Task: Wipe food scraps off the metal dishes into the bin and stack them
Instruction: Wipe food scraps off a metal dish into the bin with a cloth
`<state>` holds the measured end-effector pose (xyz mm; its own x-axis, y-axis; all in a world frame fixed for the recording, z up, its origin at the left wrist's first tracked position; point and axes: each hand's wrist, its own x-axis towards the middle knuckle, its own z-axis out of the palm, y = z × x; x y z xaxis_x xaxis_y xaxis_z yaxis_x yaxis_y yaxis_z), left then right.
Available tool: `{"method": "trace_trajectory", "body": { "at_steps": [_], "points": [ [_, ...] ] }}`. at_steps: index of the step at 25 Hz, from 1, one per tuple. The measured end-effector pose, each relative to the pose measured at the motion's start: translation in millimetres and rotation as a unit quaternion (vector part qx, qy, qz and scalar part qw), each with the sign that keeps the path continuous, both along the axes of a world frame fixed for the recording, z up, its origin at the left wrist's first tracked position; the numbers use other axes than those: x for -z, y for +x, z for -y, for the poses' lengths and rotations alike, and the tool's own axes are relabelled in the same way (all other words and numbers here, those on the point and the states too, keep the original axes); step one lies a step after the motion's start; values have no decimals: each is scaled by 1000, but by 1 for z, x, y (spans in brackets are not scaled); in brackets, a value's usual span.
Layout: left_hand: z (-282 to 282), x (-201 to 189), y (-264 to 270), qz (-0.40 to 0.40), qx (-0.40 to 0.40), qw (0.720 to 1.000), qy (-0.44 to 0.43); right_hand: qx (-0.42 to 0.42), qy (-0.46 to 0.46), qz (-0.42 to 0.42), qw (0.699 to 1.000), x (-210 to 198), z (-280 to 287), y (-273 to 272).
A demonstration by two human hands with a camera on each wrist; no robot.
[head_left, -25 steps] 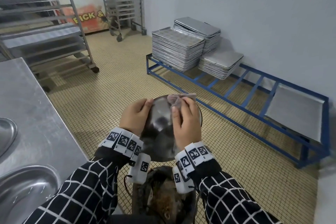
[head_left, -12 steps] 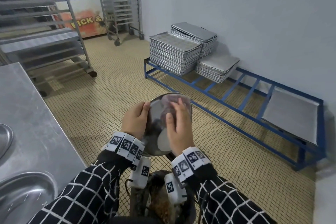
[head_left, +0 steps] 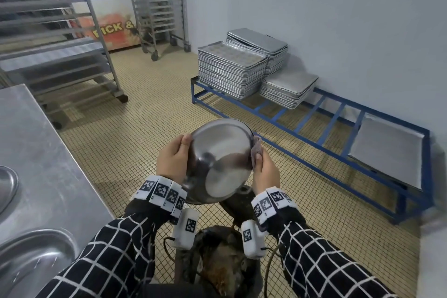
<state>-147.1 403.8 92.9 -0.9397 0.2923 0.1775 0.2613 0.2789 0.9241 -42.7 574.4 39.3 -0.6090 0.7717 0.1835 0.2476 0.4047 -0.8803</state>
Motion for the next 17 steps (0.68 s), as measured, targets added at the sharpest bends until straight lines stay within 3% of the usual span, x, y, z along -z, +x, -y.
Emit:
{"method": "trace_trajectory", "body": {
  "at_steps": [3,6,8,10,13,17],
  "points": [
    [-2,-2,-3,-2,12,1000,-8,-32,36,-42,998,-10,16,3],
    [-9,-7,0,-11,26,1000,-9,-115,172,-36,978,-23,46,-13],
    [-14,-13,5,-19,33,999,0,-105,275,-13,956,-26,58,-23],
    [-17,-16,9,-30,34,999,8,-59,308,-9,950,-31,59,-29],
    [-14,-16,8,-34,29,999,2,2,253,-15,967,-33,45,-34],
    [-4,-12,6,59,5,995,82,64,6,-87,994,-20,17,-26]
  ]
}}
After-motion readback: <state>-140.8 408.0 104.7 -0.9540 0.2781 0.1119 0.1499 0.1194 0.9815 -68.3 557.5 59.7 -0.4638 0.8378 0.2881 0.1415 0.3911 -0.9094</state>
